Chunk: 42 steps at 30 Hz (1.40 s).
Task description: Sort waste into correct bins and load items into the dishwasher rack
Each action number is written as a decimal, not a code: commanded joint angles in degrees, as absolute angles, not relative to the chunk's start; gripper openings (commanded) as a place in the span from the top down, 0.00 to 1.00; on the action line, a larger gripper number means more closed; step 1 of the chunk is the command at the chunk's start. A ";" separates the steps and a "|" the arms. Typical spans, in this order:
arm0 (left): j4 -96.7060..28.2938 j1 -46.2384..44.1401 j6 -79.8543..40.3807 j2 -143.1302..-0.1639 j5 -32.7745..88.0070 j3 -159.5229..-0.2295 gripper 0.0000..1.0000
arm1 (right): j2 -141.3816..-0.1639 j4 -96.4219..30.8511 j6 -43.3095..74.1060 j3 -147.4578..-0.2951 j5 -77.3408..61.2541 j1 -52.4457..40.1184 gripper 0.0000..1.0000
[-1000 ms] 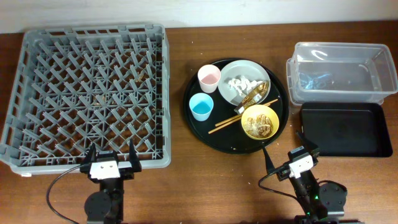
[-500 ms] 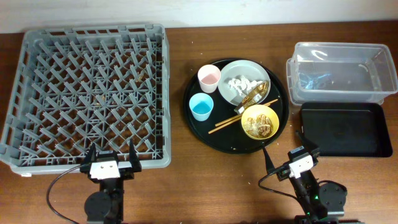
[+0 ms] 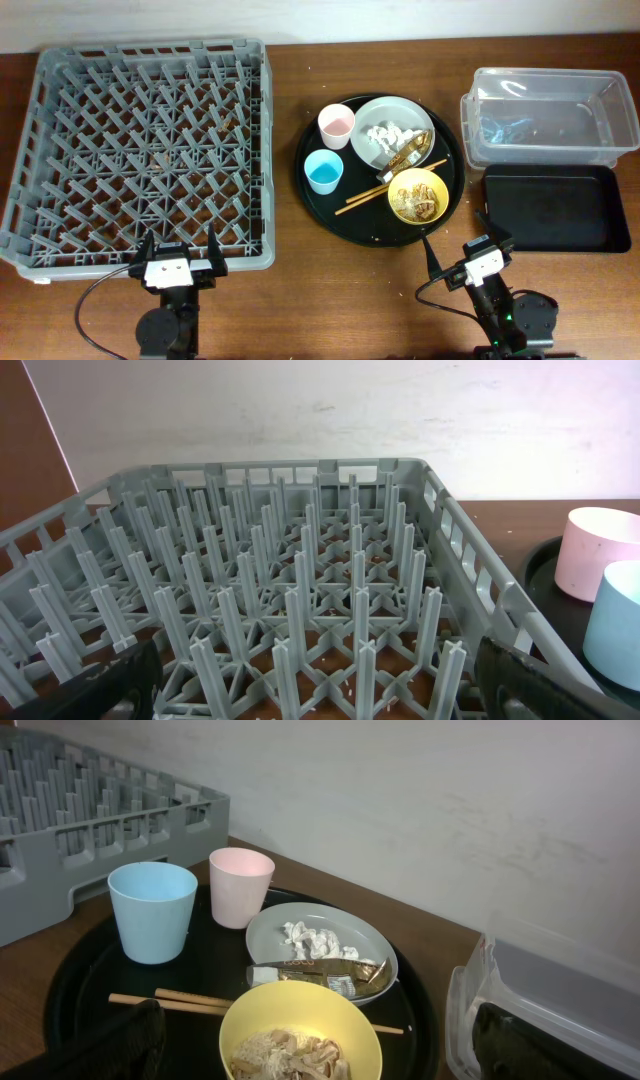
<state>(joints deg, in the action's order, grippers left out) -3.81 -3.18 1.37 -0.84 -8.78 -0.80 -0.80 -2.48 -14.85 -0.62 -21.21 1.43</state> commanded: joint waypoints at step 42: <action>-61.67 -2.83 2.22 -78.02 5.17 -93.32 0.01 | -79.05 -54.72 -5.02 -93.93 -30.13 1.13 0.02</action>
<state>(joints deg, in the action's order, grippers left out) -61.30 -3.18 1.56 -74.39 4.36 -92.49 -73.28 -54.96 -5.85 -92.92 -26.96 1.39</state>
